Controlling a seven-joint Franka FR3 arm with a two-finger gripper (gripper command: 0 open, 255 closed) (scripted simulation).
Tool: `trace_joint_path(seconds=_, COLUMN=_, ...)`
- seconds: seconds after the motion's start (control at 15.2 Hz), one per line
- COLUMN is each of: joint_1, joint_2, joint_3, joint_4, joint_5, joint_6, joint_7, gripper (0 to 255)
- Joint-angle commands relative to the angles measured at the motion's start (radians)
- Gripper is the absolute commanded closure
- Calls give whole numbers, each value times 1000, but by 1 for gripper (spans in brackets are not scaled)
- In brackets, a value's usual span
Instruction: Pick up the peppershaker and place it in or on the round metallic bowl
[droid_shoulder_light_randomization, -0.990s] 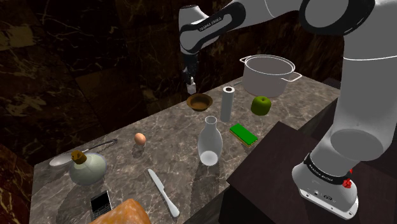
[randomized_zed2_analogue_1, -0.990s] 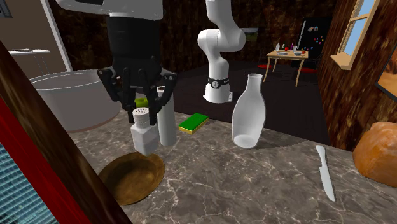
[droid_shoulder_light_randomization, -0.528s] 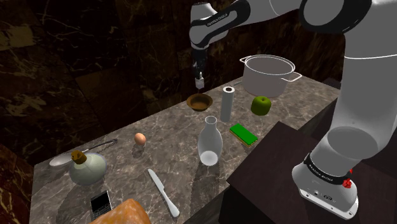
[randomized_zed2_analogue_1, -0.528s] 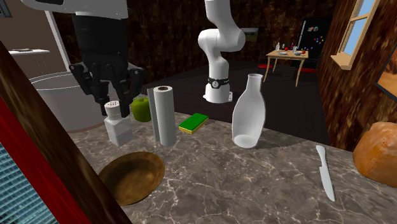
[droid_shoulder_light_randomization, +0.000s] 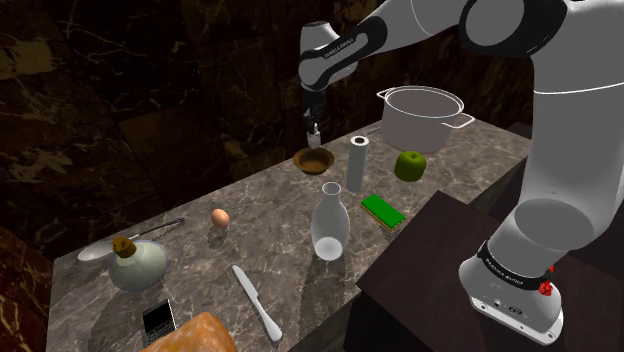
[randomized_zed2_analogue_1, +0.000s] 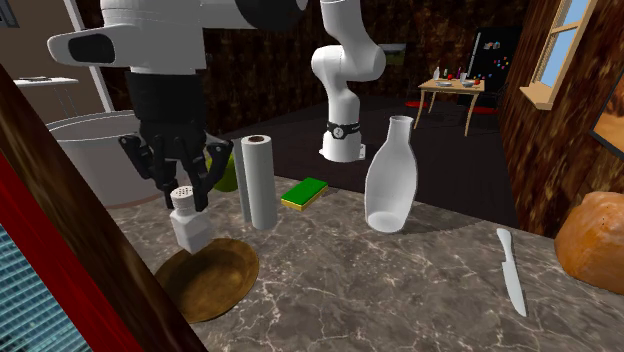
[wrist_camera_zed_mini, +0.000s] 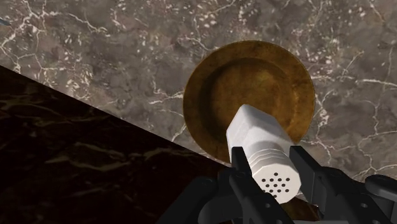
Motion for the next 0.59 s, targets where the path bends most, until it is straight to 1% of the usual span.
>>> trace_joint_path(seconds=0.0, joint_1=0, joint_2=8, joint_3=-1, joint_4=-19, joint_5=-2, joint_6=27, joint_7=1, gripper=255)
trace_joint_path(seconds=0.53, joint_1=3, joint_2=67, joint_3=-7, joint_4=-46, joint_5=-13, joint_6=113, joint_7=10, gripper=255)
